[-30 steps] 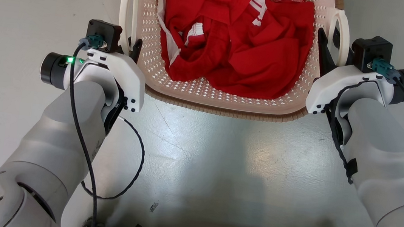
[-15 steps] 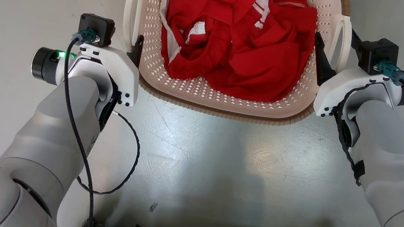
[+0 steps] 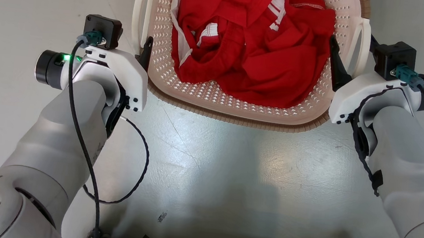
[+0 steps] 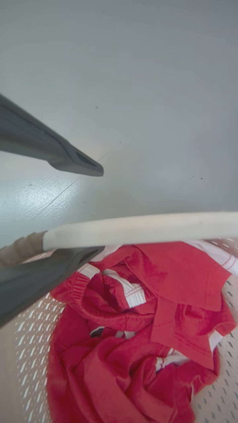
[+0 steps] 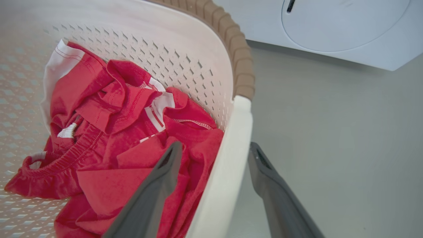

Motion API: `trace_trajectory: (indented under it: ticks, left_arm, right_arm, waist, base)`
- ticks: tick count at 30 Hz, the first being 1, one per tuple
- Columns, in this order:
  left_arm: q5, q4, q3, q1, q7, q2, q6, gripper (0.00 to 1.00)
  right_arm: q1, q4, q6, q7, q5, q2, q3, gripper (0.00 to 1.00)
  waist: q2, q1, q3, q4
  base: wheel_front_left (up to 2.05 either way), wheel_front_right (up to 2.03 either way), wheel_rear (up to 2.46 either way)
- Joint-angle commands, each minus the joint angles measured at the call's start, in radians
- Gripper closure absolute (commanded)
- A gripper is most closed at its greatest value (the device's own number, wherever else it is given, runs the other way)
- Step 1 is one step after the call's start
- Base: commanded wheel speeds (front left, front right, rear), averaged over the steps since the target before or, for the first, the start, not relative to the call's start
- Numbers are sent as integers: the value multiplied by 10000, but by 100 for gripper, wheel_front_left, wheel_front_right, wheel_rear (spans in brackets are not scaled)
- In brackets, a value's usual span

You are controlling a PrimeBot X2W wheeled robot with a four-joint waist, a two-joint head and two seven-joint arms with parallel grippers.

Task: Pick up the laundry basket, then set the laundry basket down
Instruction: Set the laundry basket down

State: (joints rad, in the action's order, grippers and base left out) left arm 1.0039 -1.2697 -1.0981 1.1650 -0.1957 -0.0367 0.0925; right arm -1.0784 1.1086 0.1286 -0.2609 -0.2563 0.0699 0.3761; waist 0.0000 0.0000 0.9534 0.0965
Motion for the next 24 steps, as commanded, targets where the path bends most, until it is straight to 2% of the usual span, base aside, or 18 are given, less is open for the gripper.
trace_trajectory:
  ticks: [1,24]
  left_arm:
    - [103,-20,79,-181,-94,-250,-7,0]
    - [297,-29,101,-334,-277,-195,71,0]
  right_arm:
    - [702,-154,21,-9,49,-197,152,0]
    - [876,-746,21,-9,318,-197,-151,0]
  waist:
    - [0,0,-3,-3]
    - [0,0,-421,-57]
  base:
    - [0,0,0]
    - [0,0,0]
